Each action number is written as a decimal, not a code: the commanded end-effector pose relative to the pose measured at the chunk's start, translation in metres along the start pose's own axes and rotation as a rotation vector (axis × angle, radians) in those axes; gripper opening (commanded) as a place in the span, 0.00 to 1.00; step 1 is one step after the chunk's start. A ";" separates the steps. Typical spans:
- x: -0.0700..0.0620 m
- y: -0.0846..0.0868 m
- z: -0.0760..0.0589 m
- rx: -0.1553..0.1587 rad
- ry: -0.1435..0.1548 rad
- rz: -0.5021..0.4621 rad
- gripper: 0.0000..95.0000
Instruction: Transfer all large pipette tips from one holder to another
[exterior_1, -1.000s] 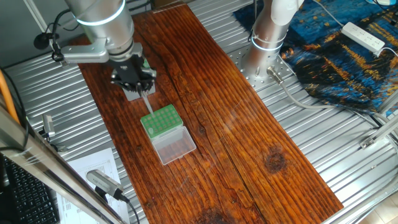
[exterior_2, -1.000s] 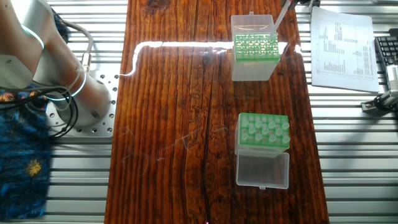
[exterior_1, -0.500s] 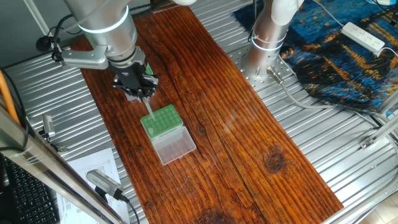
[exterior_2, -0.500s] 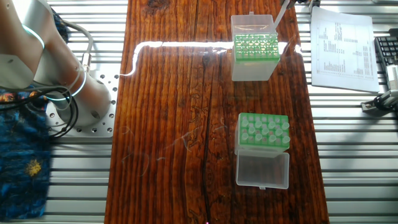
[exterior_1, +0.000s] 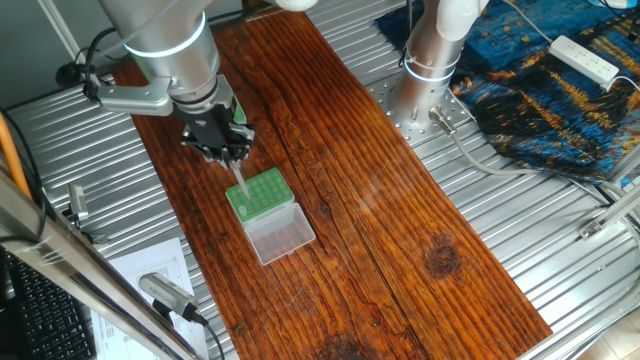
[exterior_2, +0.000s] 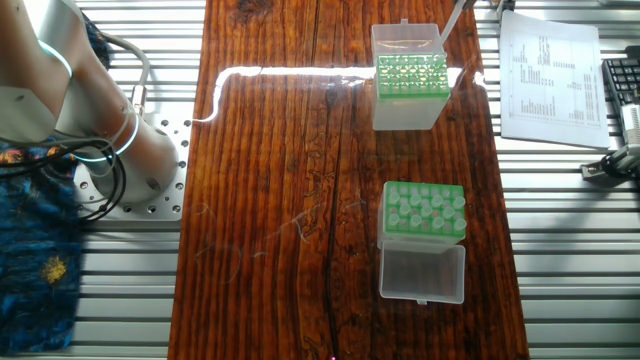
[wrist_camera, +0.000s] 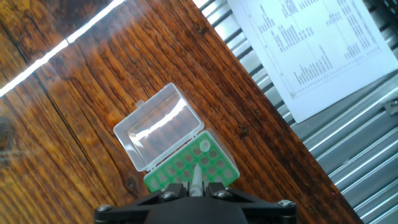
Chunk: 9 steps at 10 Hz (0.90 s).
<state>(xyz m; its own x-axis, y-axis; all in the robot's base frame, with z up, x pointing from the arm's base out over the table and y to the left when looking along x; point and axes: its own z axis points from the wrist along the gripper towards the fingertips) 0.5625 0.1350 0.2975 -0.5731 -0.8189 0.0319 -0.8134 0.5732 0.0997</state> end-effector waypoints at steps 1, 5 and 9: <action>-0.001 0.000 0.001 -0.001 -0.004 0.004 0.00; -0.005 0.002 0.006 -0.001 -0.005 0.010 0.00; -0.005 0.002 0.007 -0.002 0.004 0.004 0.00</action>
<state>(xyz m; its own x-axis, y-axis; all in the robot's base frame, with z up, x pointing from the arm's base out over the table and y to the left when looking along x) 0.5630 0.1418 0.2899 -0.5752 -0.8172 0.0364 -0.8113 0.5756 0.1028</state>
